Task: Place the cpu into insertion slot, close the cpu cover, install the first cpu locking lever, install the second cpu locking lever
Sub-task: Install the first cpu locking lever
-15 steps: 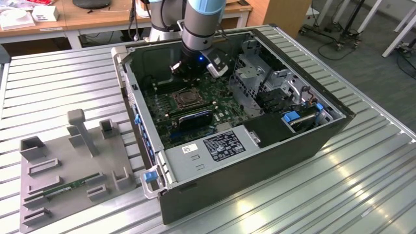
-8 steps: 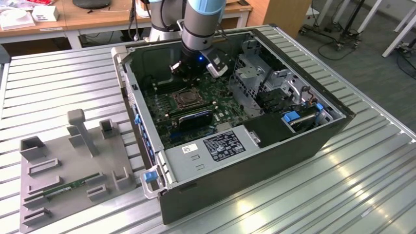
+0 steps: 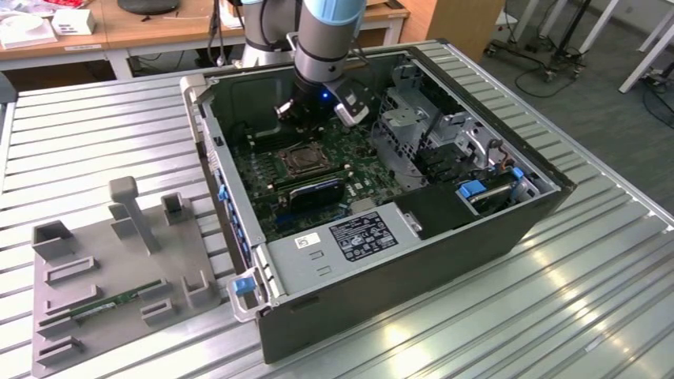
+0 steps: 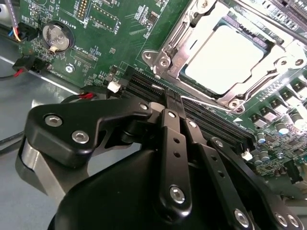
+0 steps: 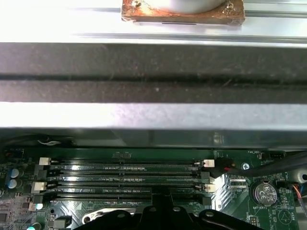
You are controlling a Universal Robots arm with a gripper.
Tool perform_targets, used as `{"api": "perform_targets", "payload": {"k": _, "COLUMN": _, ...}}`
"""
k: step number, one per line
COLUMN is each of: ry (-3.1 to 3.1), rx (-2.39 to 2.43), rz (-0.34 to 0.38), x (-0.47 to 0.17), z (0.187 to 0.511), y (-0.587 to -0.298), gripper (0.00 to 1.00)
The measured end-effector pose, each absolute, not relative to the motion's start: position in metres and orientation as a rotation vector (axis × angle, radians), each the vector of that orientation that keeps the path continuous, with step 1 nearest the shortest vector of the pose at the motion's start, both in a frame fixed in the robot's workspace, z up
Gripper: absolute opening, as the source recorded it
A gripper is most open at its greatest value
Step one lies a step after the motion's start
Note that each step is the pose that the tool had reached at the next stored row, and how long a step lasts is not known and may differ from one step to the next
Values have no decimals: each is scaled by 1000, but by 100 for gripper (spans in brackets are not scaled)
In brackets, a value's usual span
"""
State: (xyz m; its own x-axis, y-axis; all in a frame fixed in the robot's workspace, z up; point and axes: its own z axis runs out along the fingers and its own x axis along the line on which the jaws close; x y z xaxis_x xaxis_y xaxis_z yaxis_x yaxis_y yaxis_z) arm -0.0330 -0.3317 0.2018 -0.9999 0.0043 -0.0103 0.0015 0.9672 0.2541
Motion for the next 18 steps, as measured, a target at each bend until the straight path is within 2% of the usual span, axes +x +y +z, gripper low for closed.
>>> {"api": "perform_targets", "payload": {"k": 12, "ry": 3114, "rx": 4, "rz": 323, "x": -33, "z": 197, "y": -331, "gripper": 11}}
{"api": "perform_targets", "payload": {"k": 18, "ry": 3114, "rx": 4, "rz": 326, "x": -33, "z": 197, "y": -327, "gripper": 11}}
